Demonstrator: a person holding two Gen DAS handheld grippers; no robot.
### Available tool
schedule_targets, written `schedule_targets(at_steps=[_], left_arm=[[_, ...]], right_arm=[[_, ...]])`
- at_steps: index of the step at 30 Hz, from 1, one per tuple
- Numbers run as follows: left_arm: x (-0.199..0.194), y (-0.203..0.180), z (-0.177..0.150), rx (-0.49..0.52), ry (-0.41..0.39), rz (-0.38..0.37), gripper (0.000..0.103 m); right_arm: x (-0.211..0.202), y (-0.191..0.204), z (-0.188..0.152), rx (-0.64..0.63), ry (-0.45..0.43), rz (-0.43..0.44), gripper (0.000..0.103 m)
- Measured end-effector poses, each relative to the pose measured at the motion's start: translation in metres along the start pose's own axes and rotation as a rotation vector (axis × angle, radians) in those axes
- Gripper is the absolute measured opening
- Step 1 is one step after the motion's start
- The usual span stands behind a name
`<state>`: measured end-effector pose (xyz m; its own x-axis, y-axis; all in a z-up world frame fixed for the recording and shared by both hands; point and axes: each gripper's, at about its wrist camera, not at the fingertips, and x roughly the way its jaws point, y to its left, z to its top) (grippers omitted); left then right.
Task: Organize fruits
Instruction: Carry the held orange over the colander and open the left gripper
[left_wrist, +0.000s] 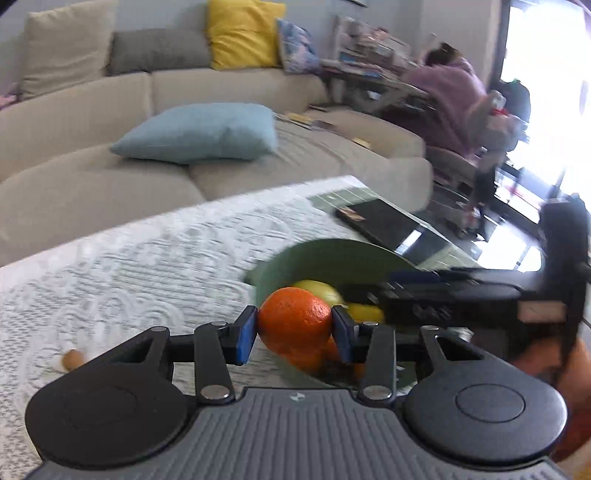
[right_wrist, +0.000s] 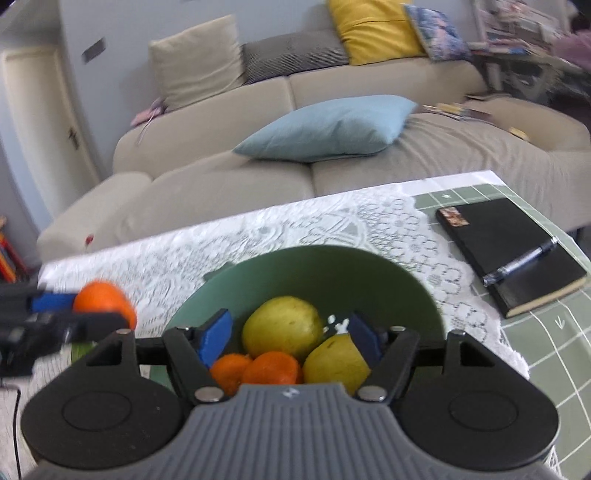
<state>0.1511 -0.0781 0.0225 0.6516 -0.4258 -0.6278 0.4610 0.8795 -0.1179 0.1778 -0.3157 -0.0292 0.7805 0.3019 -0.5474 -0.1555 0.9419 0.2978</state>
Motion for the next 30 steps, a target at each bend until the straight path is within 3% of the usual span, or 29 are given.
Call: schedule_targets(at_steps=[2,9,19,26,30], left_arm=[[0.009,-0.010,0.000,0.007,0.045,-0.041,0.048],[0.046,-0.030,-0.003,0.023,0.166,-0.052,0.048],[0.076,-0.044,-0.003,0.089,0.322,-0.014,0.049],[0.079,-0.045,-0.006,0.094,0.333,-0.002,0.050],[0.077,-0.049,-0.008,0.124,0.324,0.005,0.056]], right_arm=[[-0.002,-0.006,0.002,0.041,-0.016,-0.007,0.076],[0.000,-0.008,0.002,0.057,-0.017,-0.002,0.076],[0.000,-0.012,0.002,0.073,-0.014,0.009,0.077],[0.001,-0.011,0.001,0.061,0.001,0.012,0.077],[0.002,-0.010,0.001,0.057,0.002,0.013,0.077]])
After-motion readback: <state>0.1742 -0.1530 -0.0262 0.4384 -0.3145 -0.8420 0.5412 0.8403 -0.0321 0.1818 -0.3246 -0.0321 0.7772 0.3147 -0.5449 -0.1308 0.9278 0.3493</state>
